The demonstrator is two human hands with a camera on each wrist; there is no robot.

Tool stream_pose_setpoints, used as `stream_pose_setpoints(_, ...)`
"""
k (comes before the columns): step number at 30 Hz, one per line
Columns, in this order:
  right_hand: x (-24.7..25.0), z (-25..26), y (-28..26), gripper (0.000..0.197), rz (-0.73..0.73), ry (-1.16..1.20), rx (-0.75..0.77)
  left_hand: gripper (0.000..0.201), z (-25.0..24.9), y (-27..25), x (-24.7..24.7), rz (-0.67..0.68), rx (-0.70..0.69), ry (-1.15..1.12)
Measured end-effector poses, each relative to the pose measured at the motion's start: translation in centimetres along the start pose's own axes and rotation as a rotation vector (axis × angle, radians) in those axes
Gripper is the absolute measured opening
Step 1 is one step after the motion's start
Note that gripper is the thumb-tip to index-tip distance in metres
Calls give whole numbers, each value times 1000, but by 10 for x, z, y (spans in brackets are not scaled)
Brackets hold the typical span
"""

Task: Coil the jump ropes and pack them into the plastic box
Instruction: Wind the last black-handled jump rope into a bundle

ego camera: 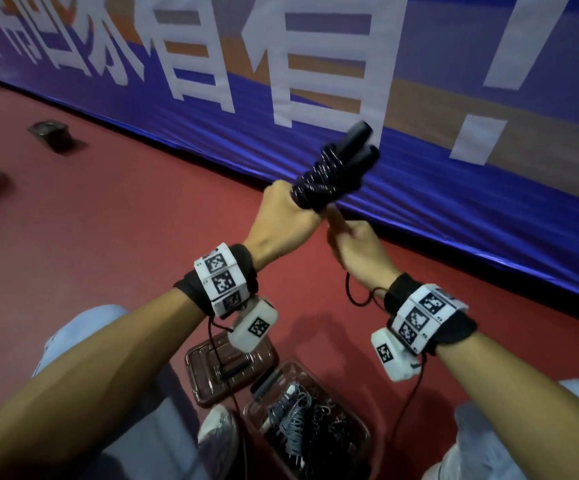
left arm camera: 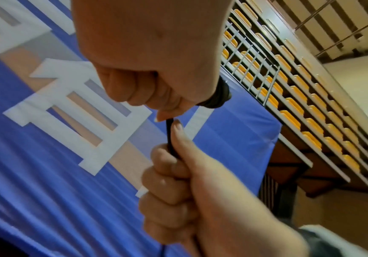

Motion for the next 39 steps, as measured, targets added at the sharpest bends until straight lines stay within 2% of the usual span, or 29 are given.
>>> stream_pose_setpoints(2, -16, 4, -4, 54, 44, -131, 29, 30, 7, 11, 9, -57, 84, 77)
stream_pose_setpoints(4, -29, 3, -10, 48, 89, -272, 52, 30, 16, 15, 15, -70, 119, 254)
stream_pose_setpoints(8, -46, 1, -28, 18, 226, -528, 4, 26, 25, 10, 6, -28, 161, 635)
stream_pose_setpoints(10, -45, 5, -36, 15, 285, -665, 0, 26, 31, 8, -1, -2, 157, 753)
stream_pose_setpoints(13, -36, 17, -44, 14, 332, -868, 100, 24, 48, 9, -11, 46, 178, 854)
stream_pose_setpoints(15, -30, 22, -44, 14, 323, -893, 136, 20, 59, 8, -15, 82, 203, 900)
stream_pose_setpoints(17, -21, 24, -38, 15, 288, -762, 103, 17, 66, 7, -20, 94, 224, 909)
stream_pose_setpoints(20, -3, 21, -20, 17, 200, -432, 25, 18, 66, 7, -24, 81, 244, 898)
stream_pose_setpoints(23, 15, 21, -2, 27, 86, -24, -204, 18, 62, 9, -27, 48, 249, 885)
stream_pose_setpoints(26, 33, 31, 5, 11, 53, 440, -390, 19, 59, 8, -31, 62, 235, 896)
stream_pose_setpoints(27, 39, 32, 6, 16, 89, 578, -428, 21, 58, 7, -33, 74, 222, 903)
stream_pose_setpoints(29, 50, 30, 8, 46, 180, 747, -454, 24, 54, 5, -36, 99, 207, 913)
stream_pose_setpoints(30, 52, 29, 9, 48, 215, 729, -430, 24, 53, 5, -37, 108, 203, 918)
stream_pose_setpoints(31, 53, 28, 9, 39, 226, 650, -392, 21, 51, 4, -38, 117, 194, 926)
stream_pose_setpoints(33, 52, 21, 10, 18, 176, 297, -278, 12, 50, 3, -40, 152, 162, 953)
stream_pose_setpoints(36, 57, 6, 12, 32, 143, -240, -64, 24, 44, -8, -49, 242, 63, 1012)
stream_pose_setpoints(38, 62, -1, 12, 33, 100, -388, 3, 32, 36, -16, -54, 264, -28, 1040)
stream_pose_setpoints(39, 63, -5, 13, 33, 61, -405, 15, 30, 31, -16, -54, 250, -68, 1067)
Point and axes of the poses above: each hand's wrist, its own y-axis towards the middle knuckle, its own x-axis out of the back of the hand, z = x × y, the point moved 1 cm from there along y, towards the middle knuckle, and after that the axes turned 11 degrees about x, right-handed, at the moved point
